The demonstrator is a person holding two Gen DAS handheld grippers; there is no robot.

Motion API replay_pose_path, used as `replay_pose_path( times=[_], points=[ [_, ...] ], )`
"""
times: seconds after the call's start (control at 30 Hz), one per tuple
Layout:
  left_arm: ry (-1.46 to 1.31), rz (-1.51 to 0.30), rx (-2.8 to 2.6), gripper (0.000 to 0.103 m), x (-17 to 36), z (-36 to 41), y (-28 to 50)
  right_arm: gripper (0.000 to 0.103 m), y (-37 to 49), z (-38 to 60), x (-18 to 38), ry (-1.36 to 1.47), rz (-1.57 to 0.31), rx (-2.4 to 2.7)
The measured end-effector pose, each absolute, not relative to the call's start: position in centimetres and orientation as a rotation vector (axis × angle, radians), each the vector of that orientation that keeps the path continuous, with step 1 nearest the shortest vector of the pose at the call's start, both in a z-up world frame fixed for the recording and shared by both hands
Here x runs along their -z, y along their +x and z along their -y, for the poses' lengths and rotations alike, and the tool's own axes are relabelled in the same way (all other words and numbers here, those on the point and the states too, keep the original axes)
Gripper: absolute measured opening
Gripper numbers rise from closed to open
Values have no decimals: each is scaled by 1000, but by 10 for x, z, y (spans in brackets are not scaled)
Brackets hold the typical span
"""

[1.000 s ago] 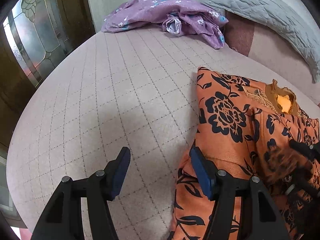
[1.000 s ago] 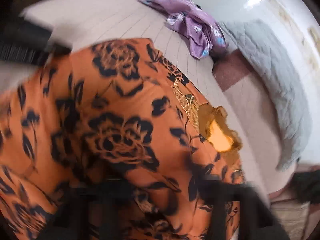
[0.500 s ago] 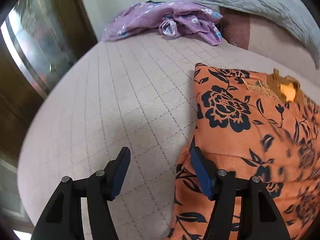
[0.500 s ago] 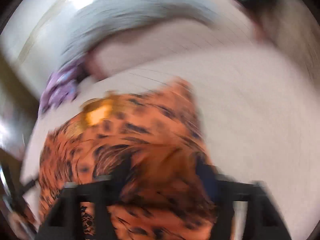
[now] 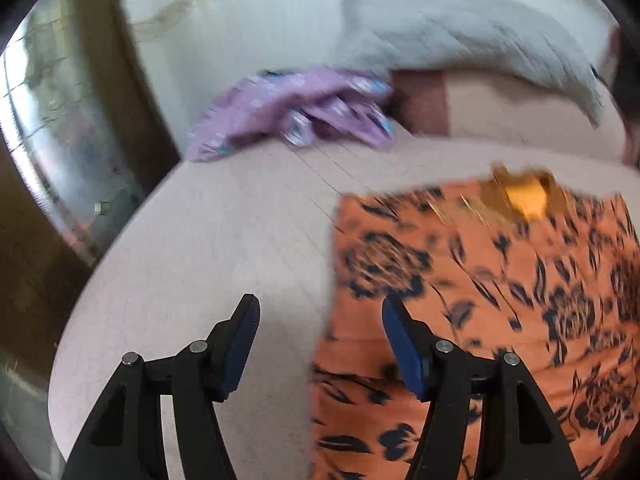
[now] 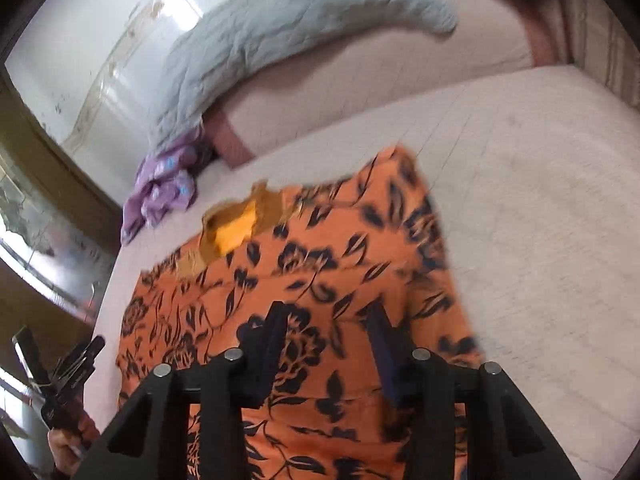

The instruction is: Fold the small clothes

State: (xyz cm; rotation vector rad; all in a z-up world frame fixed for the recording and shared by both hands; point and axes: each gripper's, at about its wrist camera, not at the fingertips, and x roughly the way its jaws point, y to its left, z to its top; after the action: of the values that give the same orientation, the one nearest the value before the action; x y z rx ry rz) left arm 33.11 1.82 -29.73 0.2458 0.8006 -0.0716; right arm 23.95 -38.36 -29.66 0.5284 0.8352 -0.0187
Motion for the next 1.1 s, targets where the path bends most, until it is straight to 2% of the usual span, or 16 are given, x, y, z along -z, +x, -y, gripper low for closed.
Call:
replay_pose_path(
  times=[0.1,0.27,0.37,0.43,0.53,0.83,0.93,1.1],
  points=[
    [291,-934,99,65,327,-6,342,42,251,372,325,490,-986,20],
    [276,-841,120,65,310,-7,332,44,249,357,302,465,-910,-23],
    [278,-855,131,71,314,-4,331,44,248,337,292,433,-877,-90],
    [310,-922,133,71,331,3,335,44,255,321,304,394,-933,-123],
    [356,-894,109,73,332,9,333,44,261,302,319,281,-1010,-95],
    [286,-697,104,73,261,1,262,45,199,291,254,314,-798,-94],
    [253,-641,120,73,230,0,234,54,162,289,232,337,-719,-94],
    [223,-547,120,73,176,-1,189,55,98,270,198,251,-636,-79]
  ],
)
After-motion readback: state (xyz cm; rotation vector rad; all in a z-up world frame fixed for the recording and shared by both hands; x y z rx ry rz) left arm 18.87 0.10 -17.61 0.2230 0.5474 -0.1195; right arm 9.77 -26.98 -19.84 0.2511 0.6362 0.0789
